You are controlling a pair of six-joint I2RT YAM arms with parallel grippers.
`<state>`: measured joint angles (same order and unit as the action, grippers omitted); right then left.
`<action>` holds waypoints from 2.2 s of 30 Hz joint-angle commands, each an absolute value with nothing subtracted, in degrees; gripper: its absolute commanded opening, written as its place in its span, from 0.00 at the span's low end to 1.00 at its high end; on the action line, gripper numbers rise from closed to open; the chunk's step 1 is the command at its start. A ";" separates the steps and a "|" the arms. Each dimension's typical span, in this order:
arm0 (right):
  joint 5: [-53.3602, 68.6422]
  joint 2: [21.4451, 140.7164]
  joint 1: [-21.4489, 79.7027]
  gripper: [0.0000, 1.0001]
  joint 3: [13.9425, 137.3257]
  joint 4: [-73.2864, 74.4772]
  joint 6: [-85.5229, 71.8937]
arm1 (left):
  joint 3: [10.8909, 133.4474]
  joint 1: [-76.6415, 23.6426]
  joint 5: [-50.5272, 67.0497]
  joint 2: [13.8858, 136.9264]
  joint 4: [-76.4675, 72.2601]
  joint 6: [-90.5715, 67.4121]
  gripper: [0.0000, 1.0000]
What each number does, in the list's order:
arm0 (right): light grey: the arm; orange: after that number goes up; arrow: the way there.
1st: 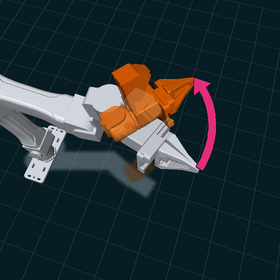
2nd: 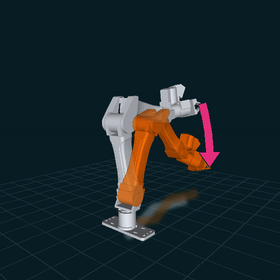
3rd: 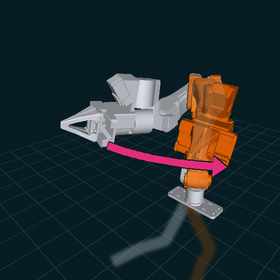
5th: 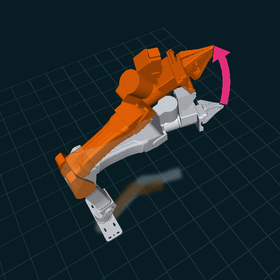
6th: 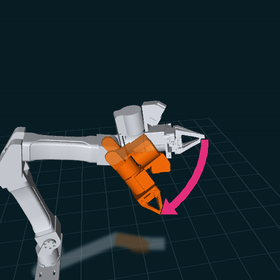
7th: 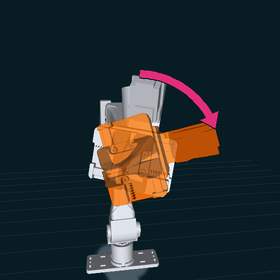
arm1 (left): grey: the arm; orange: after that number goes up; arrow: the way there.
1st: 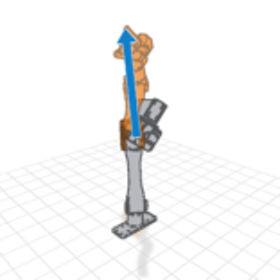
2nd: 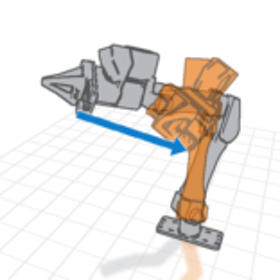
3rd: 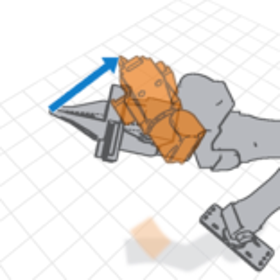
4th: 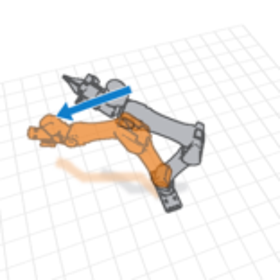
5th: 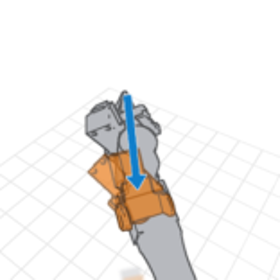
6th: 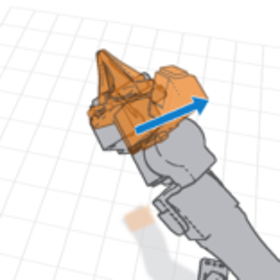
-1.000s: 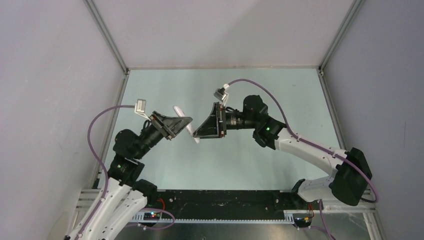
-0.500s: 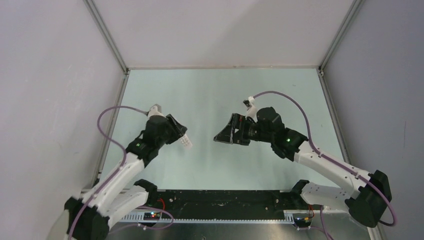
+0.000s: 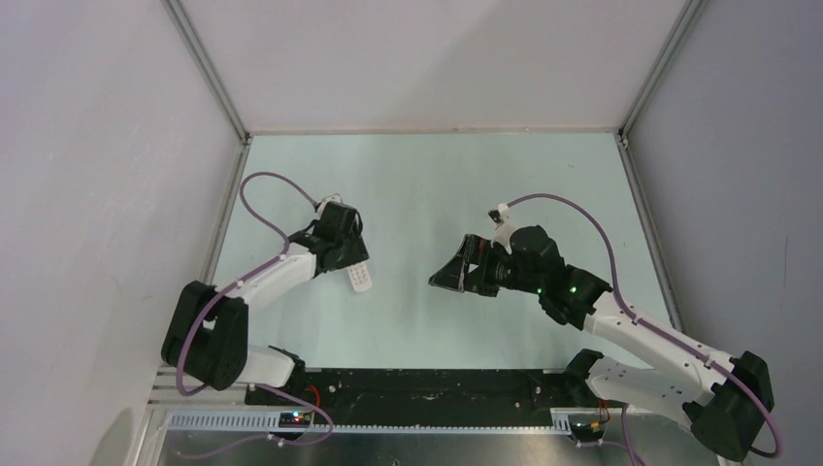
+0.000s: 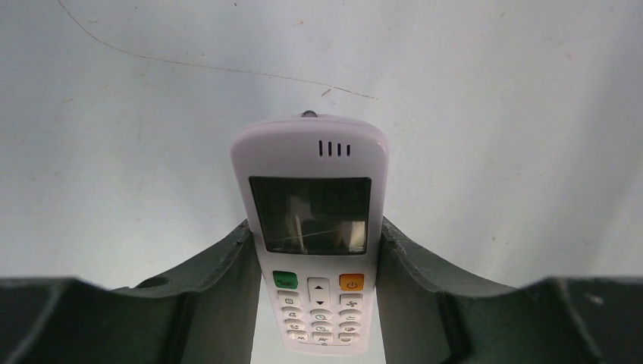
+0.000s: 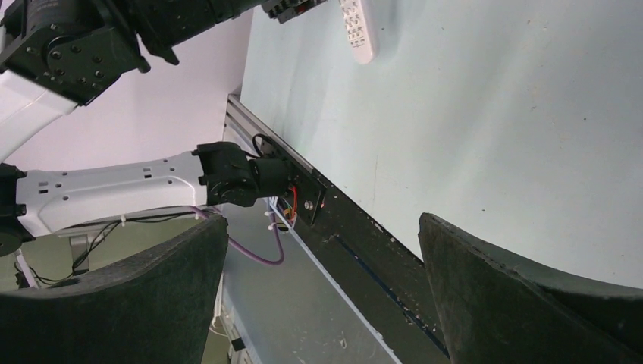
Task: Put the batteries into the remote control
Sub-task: Turn over the remote control at the center of the board, then reset both arms
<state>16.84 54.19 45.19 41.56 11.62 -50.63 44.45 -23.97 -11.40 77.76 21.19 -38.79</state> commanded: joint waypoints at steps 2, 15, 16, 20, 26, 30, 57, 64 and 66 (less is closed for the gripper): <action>16.38 53.02 45.26 1.00 40.96 9.50 -51.79 | 47.11 -23.66 -14.35 82.23 20.00 -36.08 0.38; 11.28 49.04 47.38 1.00 39.70 11.77 -52.72 | 46.43 -23.73 -17.47 86.55 19.89 -36.80 0.53; 11.05 48.41 47.51 1.00 39.67 12.50 -52.75 | 46.24 -23.73 -18.01 86.72 19.94 -36.88 0.56; 9.82 46.32 47.80 1.00 39.56 14.82 -52.42 | 45.65 -23.76 -18.88 86.69 19.87 -37.10 0.65; 8.84 43.79 47.83 1.00 39.55 17.34 -51.78 | 44.90 -23.98 -18.44 85.13 20.11 -37.61 0.75; 7.48 42.19 47.76 1.00 39.55 19.48 -51.16 | 45.03 -24.07 -18.82 82.13 21.59 -37.53 0.85; -32.70 8.55 44.47 1.00 66.63 64.22 -49.87 | 52.87 -24.04 -8.72 9.68 43.97 -30.02 1.00; -32.39 8.09 44.47 1.00 69.51 67.06 -51.45 | 56.27 -24.02 -11.29 8.32 47.15 -30.02 1.00; -32.18 8.59 44.47 1.00 69.58 67.81 -52.02 | 56.52 -24.03 -10.10 9.13 47.38 -30.78 1.00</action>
<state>-30.65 8.08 44.64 68.60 65.39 -50.54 54.94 -24.05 -9.58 7.88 45.12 -31.40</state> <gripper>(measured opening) 0.995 0.996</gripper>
